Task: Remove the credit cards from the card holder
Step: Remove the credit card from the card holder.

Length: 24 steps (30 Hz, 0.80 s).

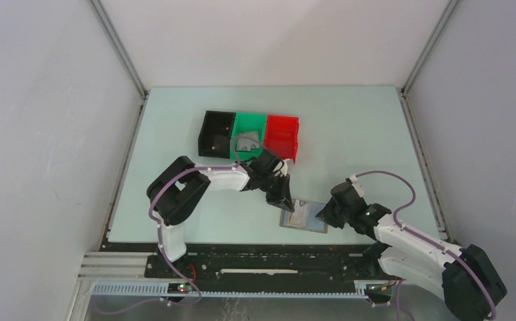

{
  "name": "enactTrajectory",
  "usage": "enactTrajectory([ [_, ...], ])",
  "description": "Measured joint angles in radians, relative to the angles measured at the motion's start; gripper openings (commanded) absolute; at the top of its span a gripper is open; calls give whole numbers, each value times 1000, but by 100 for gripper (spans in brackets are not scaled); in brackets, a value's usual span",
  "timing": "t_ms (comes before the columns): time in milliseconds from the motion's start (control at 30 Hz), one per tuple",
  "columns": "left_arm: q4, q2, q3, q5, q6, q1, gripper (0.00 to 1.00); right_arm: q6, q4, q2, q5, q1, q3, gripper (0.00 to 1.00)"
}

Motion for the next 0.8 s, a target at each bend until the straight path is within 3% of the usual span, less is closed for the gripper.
enactTrajectory([
  [433,49,0,-17,14,-16,0,0,0,-11,-159,-8,1,-12,26],
  [800,49,0,-17,14,-16,0,1,-6,121,41,-93,34,-12,26],
])
